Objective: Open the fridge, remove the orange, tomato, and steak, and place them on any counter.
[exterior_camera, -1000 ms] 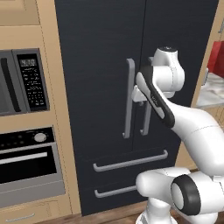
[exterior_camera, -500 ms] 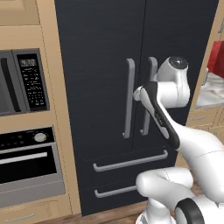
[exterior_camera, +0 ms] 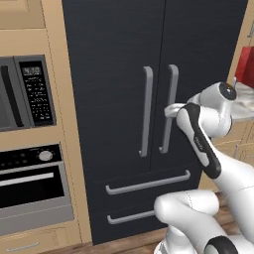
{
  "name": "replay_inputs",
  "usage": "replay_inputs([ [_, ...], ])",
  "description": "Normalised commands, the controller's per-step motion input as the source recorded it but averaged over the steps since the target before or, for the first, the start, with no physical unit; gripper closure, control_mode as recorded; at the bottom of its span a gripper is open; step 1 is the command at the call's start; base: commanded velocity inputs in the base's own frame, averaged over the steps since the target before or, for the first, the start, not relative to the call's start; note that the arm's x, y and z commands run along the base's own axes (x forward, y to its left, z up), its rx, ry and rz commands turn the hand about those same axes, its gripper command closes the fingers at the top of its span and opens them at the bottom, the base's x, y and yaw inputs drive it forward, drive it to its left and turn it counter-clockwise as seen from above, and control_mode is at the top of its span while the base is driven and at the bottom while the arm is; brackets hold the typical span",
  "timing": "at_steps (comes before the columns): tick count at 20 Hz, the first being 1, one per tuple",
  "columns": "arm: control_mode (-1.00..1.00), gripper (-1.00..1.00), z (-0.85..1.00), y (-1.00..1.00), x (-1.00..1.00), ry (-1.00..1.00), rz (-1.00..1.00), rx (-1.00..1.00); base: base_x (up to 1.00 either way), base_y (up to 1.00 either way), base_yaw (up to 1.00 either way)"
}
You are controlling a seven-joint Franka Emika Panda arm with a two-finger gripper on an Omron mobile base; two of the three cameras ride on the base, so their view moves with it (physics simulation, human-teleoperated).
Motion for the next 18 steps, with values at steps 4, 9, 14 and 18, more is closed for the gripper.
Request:
replay_inputs([
  [4, -1.00, -1.00, 0.00, -0.21, 0.25, -0.03, 0.00, 0.13, 0.00, 0.00, 0.00],
  [9, -1.00, -1.00, -0.05, -0.01, 0.16, -0.18, 0.00, 0.00, 0.00, 0.00, 0.00],
  [14, -1.00, -1.00, -0.25, -0.15, 0.37, -0.21, 0.00, 0.00, 0.00, 0.00, 0.00],
  [18, -1.00, -1.00, -0.10, -0.09, 0.55, -0.06, 0.00, 0.00, 0.00, 0.00, 0.00],
])
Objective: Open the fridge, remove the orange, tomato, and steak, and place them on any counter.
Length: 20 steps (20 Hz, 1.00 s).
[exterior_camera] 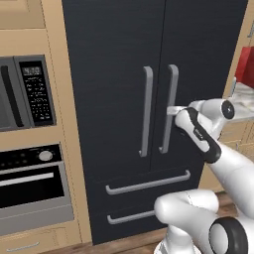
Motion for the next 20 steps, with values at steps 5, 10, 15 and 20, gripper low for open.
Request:
replay_inputs([
  [5, -1.00, -1.00, 0.00, 0.00, 0.61, 0.00, 0.00, 0.02, 0.00, 0.00, 0.00],
  [10, -1.00, -1.00, 0.00, -0.11, 0.55, 0.00, 0.00, 0.05, 0.00, 0.00, 0.00],
  [15, -1.00, -1.00, 0.00, -0.15, 0.55, 0.01, 0.00, 0.04, 0.00, 0.00, 0.00],
  [20, -1.00, -1.00, -0.07, -0.03, 0.61, 0.00, 0.00, 0.00, 0.00, 0.00, 0.00],
])
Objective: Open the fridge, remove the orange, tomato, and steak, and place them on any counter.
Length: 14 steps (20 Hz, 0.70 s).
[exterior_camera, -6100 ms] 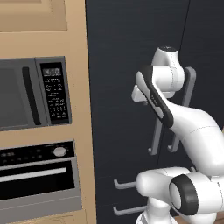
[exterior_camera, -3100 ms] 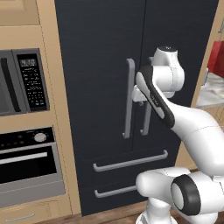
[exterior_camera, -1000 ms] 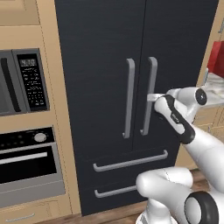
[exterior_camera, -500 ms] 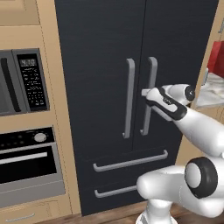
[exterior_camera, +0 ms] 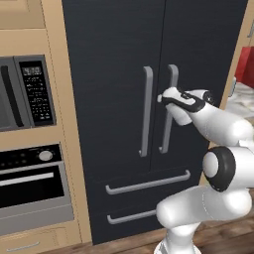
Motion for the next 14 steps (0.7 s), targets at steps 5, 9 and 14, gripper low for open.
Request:
replay_inputs([
  [5, -1.00, -1.00, -0.12, 0.00, 0.62, 0.00, 0.00, 0.00, 0.00, 0.00, 0.00],
  [9, -1.00, -1.00, -0.09, 0.00, 0.56, 0.01, 0.00, 0.00, 0.00, 0.00, 0.00],
  [14, -1.00, 1.00, 0.00, 0.00, 0.04, 0.01, 0.00, 0.00, 0.00, 0.00, 0.00],
])
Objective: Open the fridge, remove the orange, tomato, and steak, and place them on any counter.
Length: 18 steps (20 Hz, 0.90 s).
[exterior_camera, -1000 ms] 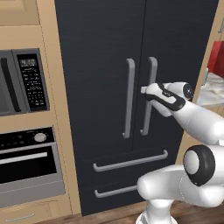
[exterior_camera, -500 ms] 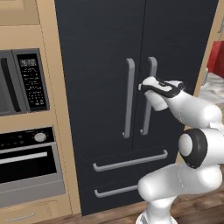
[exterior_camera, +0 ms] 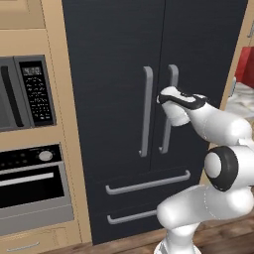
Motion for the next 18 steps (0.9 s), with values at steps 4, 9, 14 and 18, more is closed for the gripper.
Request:
replay_inputs([
  [4, -1.00, 1.00, 0.00, -0.05, -0.28, 0.00, -0.01, 0.00, 0.00, 0.00, 0.00],
  [9, -1.00, 1.00, 0.00, -0.28, -0.66, 0.04, 0.00, 0.00, 0.00, 0.00, 0.00],
  [14, -1.00, 1.00, 0.00, -0.86, -0.99, 0.05, 0.00, 0.00, 0.00, 0.00, 0.00],
  [18, -1.00, 1.00, 0.00, -1.00, -1.00, 0.04, 0.00, 0.00, 0.00, 0.00, 0.00],
])
